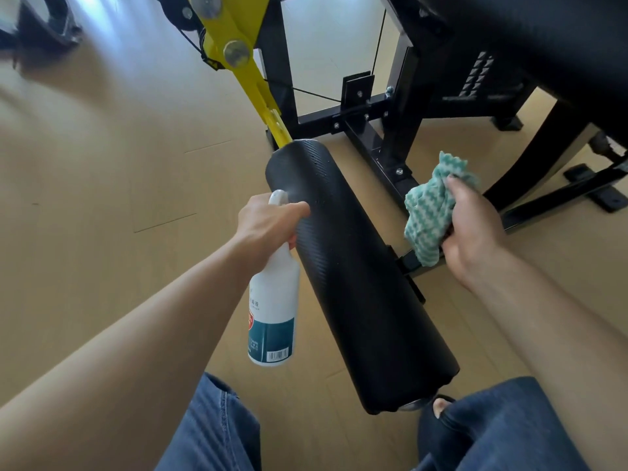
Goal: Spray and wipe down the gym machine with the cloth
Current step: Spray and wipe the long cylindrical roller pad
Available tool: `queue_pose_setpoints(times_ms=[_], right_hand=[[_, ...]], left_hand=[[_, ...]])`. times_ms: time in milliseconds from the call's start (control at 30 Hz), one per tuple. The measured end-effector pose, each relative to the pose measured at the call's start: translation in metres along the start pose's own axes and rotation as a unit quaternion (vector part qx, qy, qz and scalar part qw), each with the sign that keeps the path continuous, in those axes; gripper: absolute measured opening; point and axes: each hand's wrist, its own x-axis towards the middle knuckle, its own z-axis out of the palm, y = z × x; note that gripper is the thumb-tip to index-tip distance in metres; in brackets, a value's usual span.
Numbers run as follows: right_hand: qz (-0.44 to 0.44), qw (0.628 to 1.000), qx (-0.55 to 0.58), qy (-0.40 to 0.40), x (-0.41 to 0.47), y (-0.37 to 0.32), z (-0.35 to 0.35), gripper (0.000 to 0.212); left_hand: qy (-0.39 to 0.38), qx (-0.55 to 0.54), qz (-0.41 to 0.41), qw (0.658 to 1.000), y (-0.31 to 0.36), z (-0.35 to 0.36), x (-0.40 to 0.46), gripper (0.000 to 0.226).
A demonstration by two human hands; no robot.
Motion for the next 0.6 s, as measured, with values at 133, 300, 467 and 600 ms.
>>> queue_pose_setpoints(times_ms=[133, 300, 467, 600], right_hand=[[-0.023, 0.999, -0.034, -0.032, 0.003, 0.006, 0.007, 0.015], [-0.02, 0.999, -0.01, -0.046, 0.005, 0.004, 0.006, 0.017], [-0.008, 0.998, -0.049, -0.031, 0.007, 0.008, -0.007, 0.016], [-0.02, 0.996, -0.082, -0.034, 0.007, 0.011, -0.006, 0.019]], left_hand=[[0.036, -0.032, -0.017, 0.999, 0.0, -0.008, 0.003, 0.019], [-0.115, 0.089, -0.004, 0.989, 0.0, -0.012, -0.009, 0.034], [-0.2, 0.207, 0.01, 0.958, -0.017, -0.003, -0.039, 0.04], [-0.192, 0.25, 0.019, 0.949, -0.029, 0.0, -0.056, 0.038]])
